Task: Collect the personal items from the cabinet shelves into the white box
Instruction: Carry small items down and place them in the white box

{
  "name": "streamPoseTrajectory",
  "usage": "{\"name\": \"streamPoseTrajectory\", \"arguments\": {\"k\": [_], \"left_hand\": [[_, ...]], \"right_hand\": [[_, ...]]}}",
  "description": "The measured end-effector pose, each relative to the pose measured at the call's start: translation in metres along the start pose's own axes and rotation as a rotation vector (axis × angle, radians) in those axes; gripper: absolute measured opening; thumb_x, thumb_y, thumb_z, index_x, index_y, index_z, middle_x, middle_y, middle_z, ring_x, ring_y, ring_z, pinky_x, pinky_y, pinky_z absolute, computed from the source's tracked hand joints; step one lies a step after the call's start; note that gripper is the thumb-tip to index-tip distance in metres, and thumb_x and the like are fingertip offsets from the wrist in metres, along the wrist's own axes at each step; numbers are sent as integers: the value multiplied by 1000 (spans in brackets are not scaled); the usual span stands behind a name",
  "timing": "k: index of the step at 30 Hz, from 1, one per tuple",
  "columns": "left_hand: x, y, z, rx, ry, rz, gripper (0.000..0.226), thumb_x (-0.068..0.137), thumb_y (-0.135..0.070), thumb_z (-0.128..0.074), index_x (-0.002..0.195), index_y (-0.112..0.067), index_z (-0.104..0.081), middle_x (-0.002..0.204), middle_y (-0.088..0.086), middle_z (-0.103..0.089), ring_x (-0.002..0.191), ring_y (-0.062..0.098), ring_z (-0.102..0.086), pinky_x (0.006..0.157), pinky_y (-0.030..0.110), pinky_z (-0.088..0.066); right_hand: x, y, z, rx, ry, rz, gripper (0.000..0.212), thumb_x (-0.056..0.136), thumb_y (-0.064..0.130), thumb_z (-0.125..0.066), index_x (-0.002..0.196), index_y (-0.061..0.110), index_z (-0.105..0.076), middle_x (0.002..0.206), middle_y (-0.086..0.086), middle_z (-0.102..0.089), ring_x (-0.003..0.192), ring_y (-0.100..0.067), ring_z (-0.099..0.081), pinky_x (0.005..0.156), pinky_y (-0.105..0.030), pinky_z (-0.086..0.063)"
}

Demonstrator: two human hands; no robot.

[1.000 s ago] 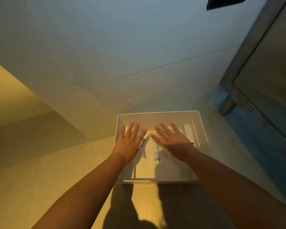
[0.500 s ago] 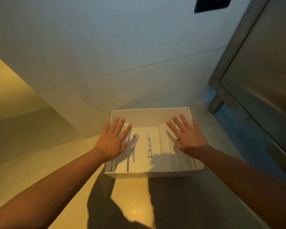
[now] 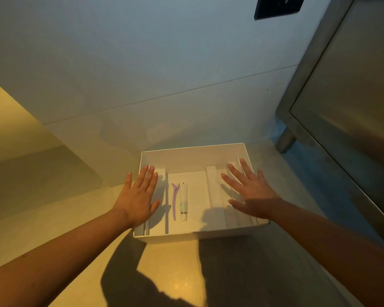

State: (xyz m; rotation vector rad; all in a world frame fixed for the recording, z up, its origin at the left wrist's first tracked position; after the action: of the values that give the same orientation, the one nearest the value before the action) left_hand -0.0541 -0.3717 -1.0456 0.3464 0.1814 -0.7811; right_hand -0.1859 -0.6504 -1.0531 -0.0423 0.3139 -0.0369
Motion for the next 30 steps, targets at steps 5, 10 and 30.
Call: {"name": "streamPoseTrajectory", "arguments": {"k": [5,10,30], "left_hand": [[-5,6,-3,-30,5,76,65,85,-60,12,132,-19,30,146,7,31,131,26,31,103,47,20],[-11,15,-7,-21,31,134,66,86,-59,3,133,-19,29,147,6,29,132,25,30,103,47,20],[-20,16,-9,-172,30,177,93,50,-66,45,133,-26,28,143,0,34,133,21,30,105,48,19]], "right_hand": [[18,-1,3,-38,-16,50,70,86,69,-20,125,45,33,133,9,48,120,-19,47,99,-48,25],[35,0,8,-80,-30,120,68,86,67,-17,127,42,32,135,8,45,124,-21,45,102,-48,23],[71,4,25,-168,-58,204,75,89,62,-30,141,36,17,143,5,33,130,-24,35,107,-51,15]]}}
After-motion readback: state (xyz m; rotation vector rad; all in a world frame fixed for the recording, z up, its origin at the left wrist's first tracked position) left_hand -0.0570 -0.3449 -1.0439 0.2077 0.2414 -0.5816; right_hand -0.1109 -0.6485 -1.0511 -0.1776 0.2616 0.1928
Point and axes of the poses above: each hand's wrist, its own x-axis towards the middle knuckle, its own z-axis out of the back of the hand, y = z × x, the point moved 2 cm from there along x, towards the middle knuckle
